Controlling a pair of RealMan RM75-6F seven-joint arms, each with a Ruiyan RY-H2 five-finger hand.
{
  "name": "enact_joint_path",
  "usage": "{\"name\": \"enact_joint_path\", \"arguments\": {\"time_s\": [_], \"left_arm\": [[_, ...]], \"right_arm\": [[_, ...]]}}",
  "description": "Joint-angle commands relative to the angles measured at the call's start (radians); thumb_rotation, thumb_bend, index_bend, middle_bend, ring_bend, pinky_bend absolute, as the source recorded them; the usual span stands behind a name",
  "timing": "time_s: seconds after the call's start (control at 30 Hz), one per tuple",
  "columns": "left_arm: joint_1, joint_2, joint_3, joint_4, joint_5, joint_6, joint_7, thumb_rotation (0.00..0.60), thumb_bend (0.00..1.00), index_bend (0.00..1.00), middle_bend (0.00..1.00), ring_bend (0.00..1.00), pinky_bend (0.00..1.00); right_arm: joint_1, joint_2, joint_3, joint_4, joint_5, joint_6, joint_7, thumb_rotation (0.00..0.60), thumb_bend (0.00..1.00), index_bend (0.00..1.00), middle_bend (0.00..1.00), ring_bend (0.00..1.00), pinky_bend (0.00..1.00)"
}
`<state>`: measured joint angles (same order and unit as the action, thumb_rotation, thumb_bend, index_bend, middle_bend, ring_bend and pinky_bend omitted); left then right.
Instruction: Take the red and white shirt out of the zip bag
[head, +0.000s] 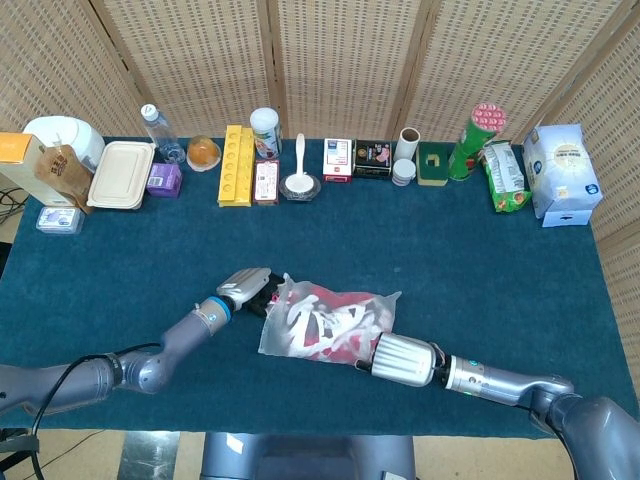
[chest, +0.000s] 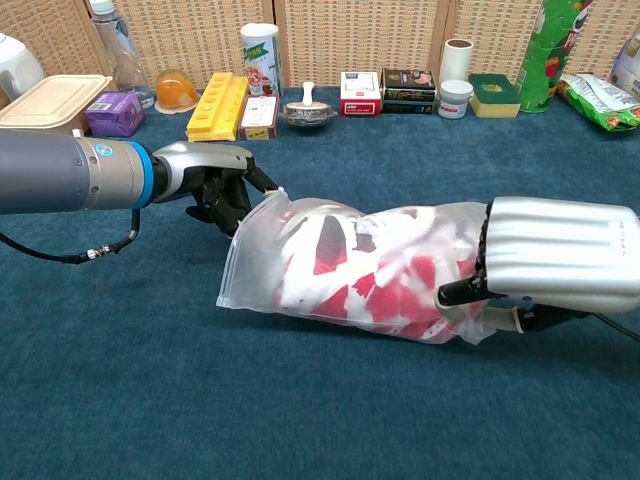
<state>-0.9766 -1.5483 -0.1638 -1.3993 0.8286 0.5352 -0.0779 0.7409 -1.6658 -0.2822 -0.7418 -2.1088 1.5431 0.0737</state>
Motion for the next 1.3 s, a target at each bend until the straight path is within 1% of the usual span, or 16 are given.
{"name": "enact_joint_path", "arguments": {"time_s": [0.03,0.73,0.97,1.3], "left_arm": [[0.007,0.008,-0.001,0.001,0.006,0.0,-0.008,0.6,0.49,0.78,1.0,0.97,0.92],[0.055,0.073,-0.027,-0.016,0.091,-0.013,-0.089,0.6,0.49,0.78,1.0,0.97,0.92],[0.076,0.106,-0.036,-0.019,0.131,-0.02,-0.128,0.6,0.49,0.78,1.0,0.97,0.92],[0.112,0.171,-0.052,-0.018,0.195,-0.032,-0.197,0.6,0.49,0.78,1.0,0.97,0.92]], "right_arm": [[0.0,0.016,-0.004,-0.018,0.001,-0.009,-0.012,0.6,0.6,0.78,0.93,1.0,1.0],[0.0,0.126,-0.004,-0.157,0.017,-0.084,-0.095,0.6,0.62,0.8,0.93,1.0,1.0],[0.001,0.182,-0.004,-0.222,0.028,-0.136,-0.14,0.6,0.63,0.81,0.93,1.0,1.0],[-0.023,0.266,0.002,-0.287,0.064,-0.179,-0.184,0.6,0.63,0.81,0.94,1.0,1.0]]}}
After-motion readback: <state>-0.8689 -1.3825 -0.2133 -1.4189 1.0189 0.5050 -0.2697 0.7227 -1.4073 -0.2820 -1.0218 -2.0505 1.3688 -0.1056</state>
